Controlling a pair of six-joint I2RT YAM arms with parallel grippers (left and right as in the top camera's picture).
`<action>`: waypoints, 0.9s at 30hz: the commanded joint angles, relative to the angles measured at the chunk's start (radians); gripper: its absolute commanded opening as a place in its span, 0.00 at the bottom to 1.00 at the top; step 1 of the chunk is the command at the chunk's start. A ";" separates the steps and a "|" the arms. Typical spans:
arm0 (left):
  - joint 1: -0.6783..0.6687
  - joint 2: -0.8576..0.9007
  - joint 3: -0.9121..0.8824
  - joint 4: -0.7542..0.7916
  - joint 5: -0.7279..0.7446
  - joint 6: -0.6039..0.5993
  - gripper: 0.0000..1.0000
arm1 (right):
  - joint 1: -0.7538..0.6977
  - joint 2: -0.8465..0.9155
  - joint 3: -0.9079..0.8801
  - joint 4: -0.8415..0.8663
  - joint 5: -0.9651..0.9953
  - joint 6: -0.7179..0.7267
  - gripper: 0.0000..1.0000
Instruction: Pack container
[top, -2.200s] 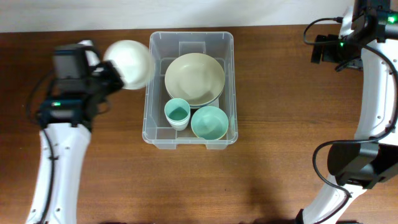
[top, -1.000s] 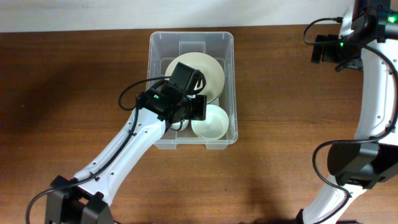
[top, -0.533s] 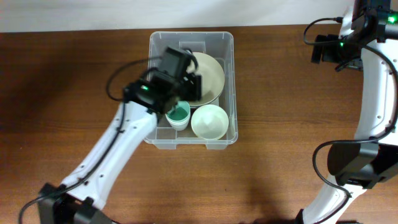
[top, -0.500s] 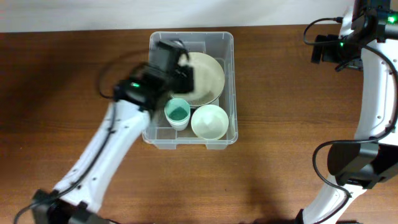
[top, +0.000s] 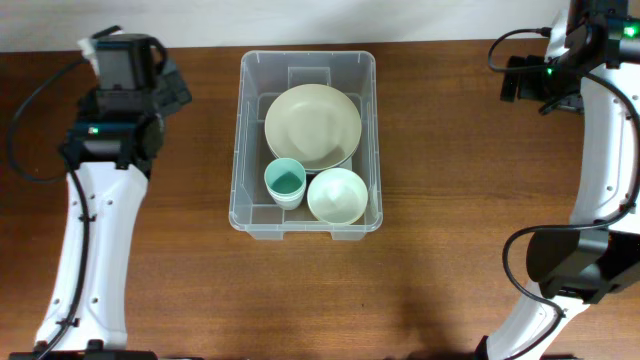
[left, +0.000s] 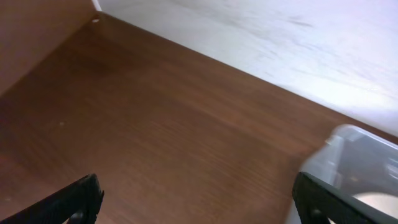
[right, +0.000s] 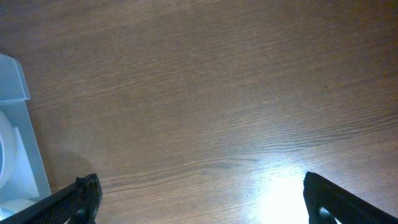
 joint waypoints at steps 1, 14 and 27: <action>0.019 -0.010 0.010 0.000 -0.021 0.011 0.99 | -0.004 -0.003 -0.003 0.000 0.006 -0.003 0.99; 0.018 -0.010 0.010 0.000 -0.021 0.011 1.00 | -0.004 -0.003 -0.003 0.000 0.006 -0.003 0.99; 0.018 -0.010 0.010 0.000 -0.021 0.011 1.00 | 0.023 -0.186 -0.003 0.001 0.006 -0.003 0.99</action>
